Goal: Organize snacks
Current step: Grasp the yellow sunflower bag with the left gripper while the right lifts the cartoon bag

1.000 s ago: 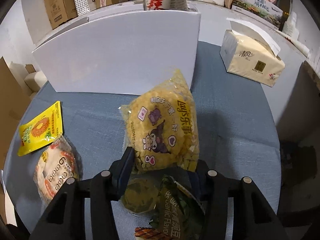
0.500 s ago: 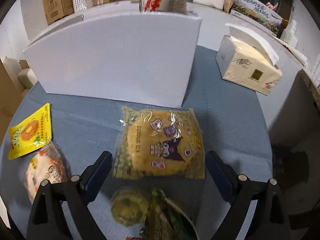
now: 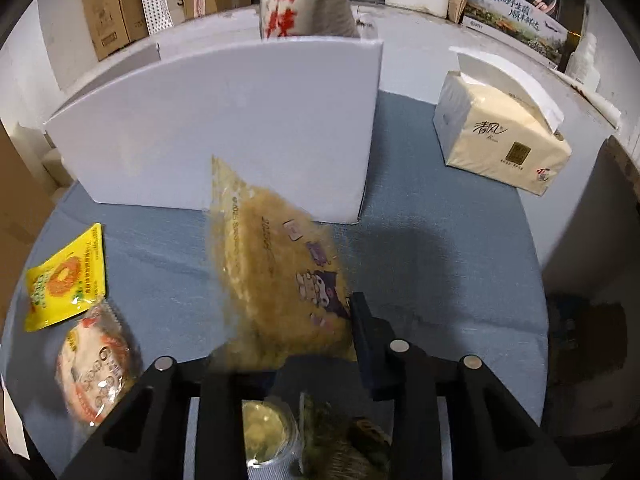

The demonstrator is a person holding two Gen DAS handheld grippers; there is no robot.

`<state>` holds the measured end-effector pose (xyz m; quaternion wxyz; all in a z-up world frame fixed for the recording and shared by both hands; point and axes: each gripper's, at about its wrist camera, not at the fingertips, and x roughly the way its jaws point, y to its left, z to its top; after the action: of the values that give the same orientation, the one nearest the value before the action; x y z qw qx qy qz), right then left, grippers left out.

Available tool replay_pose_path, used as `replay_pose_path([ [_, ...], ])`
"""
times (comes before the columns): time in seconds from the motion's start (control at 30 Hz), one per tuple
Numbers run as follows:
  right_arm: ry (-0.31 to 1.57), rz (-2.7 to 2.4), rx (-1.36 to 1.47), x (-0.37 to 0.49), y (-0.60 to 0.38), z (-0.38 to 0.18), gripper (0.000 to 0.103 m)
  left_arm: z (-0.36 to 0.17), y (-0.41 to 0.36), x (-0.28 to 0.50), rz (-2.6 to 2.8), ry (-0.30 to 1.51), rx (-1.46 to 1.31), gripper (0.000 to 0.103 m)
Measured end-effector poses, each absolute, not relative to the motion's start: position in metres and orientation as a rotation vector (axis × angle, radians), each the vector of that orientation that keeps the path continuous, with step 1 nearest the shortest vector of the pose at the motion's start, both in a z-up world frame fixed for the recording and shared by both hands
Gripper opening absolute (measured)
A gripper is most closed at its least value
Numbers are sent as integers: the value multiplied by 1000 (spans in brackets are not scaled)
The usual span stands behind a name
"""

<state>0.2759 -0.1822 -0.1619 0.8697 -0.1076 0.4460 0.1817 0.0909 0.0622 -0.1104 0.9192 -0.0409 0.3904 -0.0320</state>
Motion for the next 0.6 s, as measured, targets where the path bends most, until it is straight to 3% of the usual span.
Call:
replay_pose_path([
  [0.37,791,541,-105,206,-190,-101,29,-110,59,109,-107,808,10,103],
  [0.6,742,599,-75,170,-207,-95,29,-133,58,167,-251,931,134,103],
])
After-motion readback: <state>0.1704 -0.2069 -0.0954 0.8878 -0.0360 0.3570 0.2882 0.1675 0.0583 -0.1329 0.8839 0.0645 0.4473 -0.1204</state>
